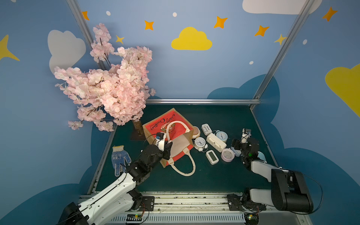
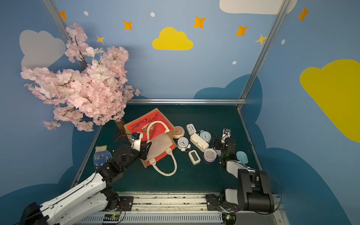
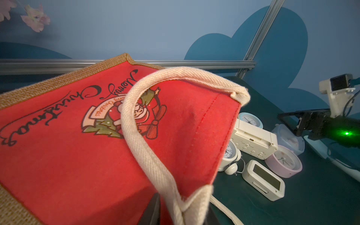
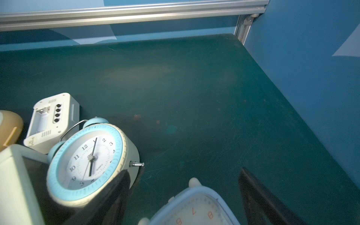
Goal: Take the alarm clock out of the canvas bag
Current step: Place the canvas bag at the center of the board.
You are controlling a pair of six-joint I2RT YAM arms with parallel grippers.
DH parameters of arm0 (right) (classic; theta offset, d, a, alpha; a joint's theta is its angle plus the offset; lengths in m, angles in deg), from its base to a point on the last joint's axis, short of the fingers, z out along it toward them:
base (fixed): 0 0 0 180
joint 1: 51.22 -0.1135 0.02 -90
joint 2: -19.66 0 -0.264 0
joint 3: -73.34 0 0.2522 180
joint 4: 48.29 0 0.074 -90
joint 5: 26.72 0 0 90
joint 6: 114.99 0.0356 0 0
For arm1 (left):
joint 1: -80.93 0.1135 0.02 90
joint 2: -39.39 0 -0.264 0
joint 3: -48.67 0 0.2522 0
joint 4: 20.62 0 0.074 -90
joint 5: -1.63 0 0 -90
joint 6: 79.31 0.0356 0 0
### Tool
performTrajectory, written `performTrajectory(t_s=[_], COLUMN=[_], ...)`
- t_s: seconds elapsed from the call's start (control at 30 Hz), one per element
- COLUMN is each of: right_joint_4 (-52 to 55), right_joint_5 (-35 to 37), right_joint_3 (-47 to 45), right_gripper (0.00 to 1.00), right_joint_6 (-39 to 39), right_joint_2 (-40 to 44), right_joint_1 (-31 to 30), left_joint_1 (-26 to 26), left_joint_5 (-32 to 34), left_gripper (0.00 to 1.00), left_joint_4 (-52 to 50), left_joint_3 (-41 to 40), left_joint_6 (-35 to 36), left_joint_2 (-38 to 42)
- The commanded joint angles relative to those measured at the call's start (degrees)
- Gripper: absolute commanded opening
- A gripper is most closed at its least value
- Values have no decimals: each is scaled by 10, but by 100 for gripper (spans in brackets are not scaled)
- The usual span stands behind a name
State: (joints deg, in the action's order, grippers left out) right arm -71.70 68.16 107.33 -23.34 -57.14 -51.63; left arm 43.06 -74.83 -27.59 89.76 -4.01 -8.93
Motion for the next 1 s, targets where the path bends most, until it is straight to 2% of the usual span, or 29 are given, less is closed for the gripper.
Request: performTrajectory(t_s=[0.0,0.1,0.2,0.33,0.4,0.47,0.5,0.63,0.97], right_joint_4=[-68,-122,-133,-152,-136,-145,-140,-134,-131], right_joint_5=[-8,-9,-18,-22,-20,-18,-17,-5,-1], right_joint_3=[3,-7,-3,1,5,4,6,10,11], right_gripper=[87,88,88,88,89,90,90,94,97], right_joint_6=[17,20,16,8,8,7,7,4,3], right_joint_2=[-23,-57,-82,-105,-100,-105,-104,-105,-105], right_joint_1=[4,3,2,-3,-4,-6,-6,-12,-14], left_joint_1=[3,3,3,4,3,4,3,3,1], left_joint_5=[-4,-5,0,18,26,34,36,34,-41], left_gripper=[46,53,58,72,80,95,98,99,99], left_joint_4=[-24,-48,-71,-85,-96,-107,-111,-134,-172], left_joint_3=[21,30,39,37,35,31,30,27,43], left_joint_6=[-1,-1,-3,-8,-7,-7,-6,-2,31], left_joint_2=[-6,-16,-18,-5,4,15,20,42,79])
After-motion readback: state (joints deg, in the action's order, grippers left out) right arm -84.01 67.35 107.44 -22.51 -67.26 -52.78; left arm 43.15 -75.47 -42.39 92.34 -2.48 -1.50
